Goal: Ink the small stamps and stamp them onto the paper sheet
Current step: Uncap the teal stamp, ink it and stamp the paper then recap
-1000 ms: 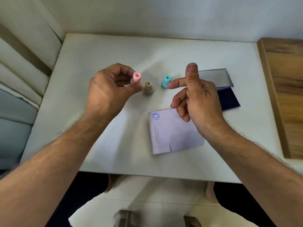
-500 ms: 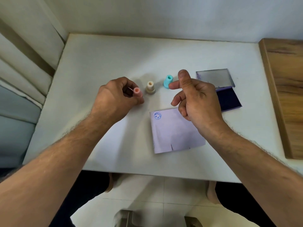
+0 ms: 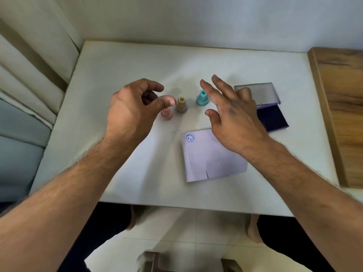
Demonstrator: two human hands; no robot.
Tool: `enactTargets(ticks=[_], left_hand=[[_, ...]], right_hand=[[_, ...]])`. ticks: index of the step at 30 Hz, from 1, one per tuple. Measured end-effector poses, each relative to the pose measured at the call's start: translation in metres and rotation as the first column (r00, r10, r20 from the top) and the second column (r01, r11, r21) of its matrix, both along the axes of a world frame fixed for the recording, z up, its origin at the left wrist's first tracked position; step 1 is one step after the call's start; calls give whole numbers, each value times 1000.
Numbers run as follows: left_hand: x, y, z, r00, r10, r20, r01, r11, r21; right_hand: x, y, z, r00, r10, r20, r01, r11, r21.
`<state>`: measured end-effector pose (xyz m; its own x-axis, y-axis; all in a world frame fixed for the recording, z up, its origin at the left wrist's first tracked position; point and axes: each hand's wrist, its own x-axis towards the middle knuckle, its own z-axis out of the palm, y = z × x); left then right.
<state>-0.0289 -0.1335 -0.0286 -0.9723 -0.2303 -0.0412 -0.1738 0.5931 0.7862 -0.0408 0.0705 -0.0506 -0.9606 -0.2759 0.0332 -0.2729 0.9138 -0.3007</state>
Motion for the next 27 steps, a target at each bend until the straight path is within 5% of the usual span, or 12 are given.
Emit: enactTargets(ticks=[6,11,20,22,25,27], left_hand=[[3,4,2,996,-34,-78,37,999,30],[2,5,4,992,-20,-124,18,1000,-14],[3,14,-1,935,-161,-315,124,983,-134],[3,16,2,908,-207,-364,158,974,-161],[4,20,3,866,-283,-412,231,958,-170],[4,21,3,838,-343,-424,297,939,-172]], right_hand=[[0,-1,-1,994,40,99,-45,998,53],[2,-2,2,998,-39,-45,33,993,-117],[4,-3,12,992,-128,12,127,961,-247],[0,-7,18,981,-190,49,192,873,-449],[-4,-11,32,945,-178,274,326,585,-743],[-5,-11,39,893,-121,433,443,409,-798]])
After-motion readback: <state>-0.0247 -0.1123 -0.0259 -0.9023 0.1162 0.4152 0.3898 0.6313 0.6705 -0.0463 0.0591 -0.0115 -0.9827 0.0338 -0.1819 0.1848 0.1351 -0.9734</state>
